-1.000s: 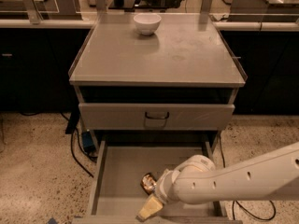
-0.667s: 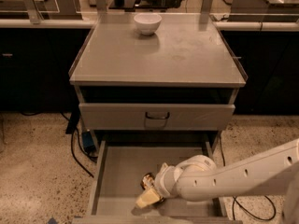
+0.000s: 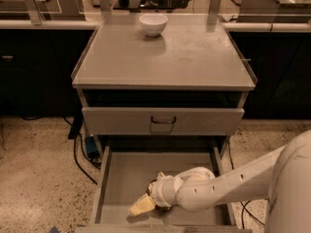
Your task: Pick orange can from middle drawer and place on counter
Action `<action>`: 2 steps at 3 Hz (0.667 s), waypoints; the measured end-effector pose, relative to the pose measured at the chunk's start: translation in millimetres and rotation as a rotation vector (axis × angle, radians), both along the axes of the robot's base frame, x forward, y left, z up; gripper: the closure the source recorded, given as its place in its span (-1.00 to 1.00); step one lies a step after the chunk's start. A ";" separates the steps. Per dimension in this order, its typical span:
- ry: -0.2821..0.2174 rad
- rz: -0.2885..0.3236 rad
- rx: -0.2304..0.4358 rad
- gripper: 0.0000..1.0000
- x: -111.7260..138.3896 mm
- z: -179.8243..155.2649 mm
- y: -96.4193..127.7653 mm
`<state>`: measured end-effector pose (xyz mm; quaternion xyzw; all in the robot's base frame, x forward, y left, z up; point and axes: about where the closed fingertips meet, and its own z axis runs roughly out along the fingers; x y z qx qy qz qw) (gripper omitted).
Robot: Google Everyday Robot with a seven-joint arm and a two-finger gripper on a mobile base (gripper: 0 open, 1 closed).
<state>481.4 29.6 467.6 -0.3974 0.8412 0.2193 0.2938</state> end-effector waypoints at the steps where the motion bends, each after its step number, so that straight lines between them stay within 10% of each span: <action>1: 0.019 -0.048 -0.046 -1.00 11.9 -15.7 -24.3; 2: -0.008 -0.149 -0.122 -1.00 48.5 -19.7 -74.2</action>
Offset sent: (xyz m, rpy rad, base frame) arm 0.0742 -0.1121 -0.0405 -0.2334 -0.0574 -0.3001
